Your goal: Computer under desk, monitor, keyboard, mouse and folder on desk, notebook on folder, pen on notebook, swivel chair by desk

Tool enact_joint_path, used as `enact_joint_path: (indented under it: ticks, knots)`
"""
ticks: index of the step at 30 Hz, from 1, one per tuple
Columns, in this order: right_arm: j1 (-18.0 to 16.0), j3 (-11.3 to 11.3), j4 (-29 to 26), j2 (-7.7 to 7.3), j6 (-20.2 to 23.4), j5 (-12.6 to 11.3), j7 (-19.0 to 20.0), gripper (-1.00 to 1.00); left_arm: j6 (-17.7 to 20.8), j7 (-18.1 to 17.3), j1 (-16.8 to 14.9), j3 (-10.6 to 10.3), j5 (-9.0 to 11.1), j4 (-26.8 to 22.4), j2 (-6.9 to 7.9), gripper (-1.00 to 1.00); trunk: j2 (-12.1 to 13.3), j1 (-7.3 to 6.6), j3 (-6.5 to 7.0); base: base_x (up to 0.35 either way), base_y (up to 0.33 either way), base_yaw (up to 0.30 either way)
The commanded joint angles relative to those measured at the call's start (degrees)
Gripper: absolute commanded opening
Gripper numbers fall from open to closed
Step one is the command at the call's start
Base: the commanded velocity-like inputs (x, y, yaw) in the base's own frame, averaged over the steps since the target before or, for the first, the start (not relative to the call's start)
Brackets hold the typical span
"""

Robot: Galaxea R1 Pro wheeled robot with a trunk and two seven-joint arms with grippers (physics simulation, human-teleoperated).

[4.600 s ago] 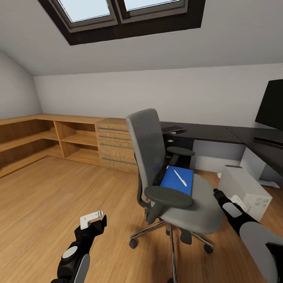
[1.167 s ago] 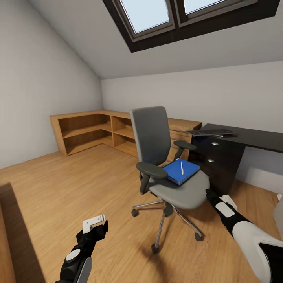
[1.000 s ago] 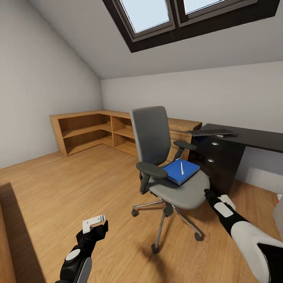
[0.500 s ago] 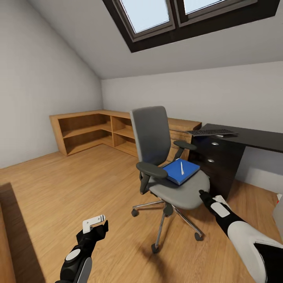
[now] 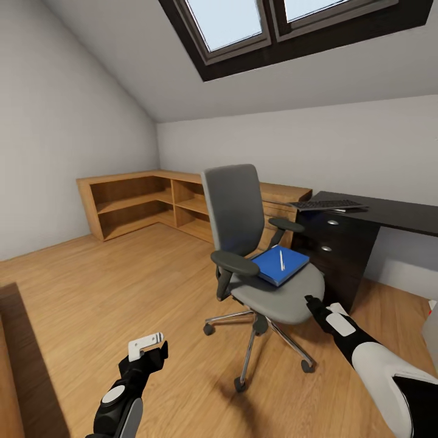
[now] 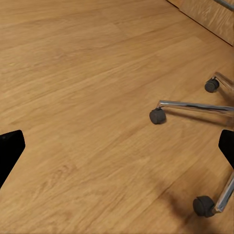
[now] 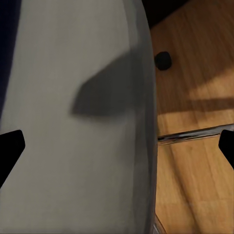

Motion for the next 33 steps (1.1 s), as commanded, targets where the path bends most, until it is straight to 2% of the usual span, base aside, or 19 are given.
enact_joint_path:
  ticks: [1,5,12,16,24,33]
  knots:
    - [0.0,-0.3,-0.2,0.02,0.4,0.0,-0.3,1.00,0.2,0.5,0.0,-0.1,0.6,-0.1,0.01,1.00,0.0,-0.01,-0.06,0.000,0.000,0.000]
    - [0.0,-0.3,-0.2,0.08,0.6,0.0,-0.3,1.00,0.2,0.4,0.0,-0.1,0.6,-0.1,0.00,1.00,0.0,-0.01,-0.06,0.066,0.000,0.000]
    - [0.0,-0.2,-0.2,0.10,1.7,0.0,-0.3,1.00,0.2,0.2,0.0,-0.2,0.6,-0.4,0.00,1.00,0.0,-0.01,-0.06,0.276,0.000,0.006]
    - [0.0,-0.2,-0.2,0.13,1.9,0.0,-0.3,1.00,0.2,0.2,0.0,-0.2,0.6,-0.4,0.00,1.00,0.0,-0.01,-0.06,0.235,0.000,0.186]
    - [0.0,-0.1,-0.2,0.19,2.1,0.0,-0.3,1.00,0.2,0.4,0.0,-0.2,0.6,-0.3,-0.04,1.00,0.0,-0.01,-0.06,0.029,0.000,0.263]
    - [0.0,0.0,-0.2,0.40,2.1,0.0,-0.4,1.00,0.2,0.5,0.0,-0.2,0.6,-0.3,-0.08,1.00,0.0,-0.01,-0.06,0.001,0.000,0.030]
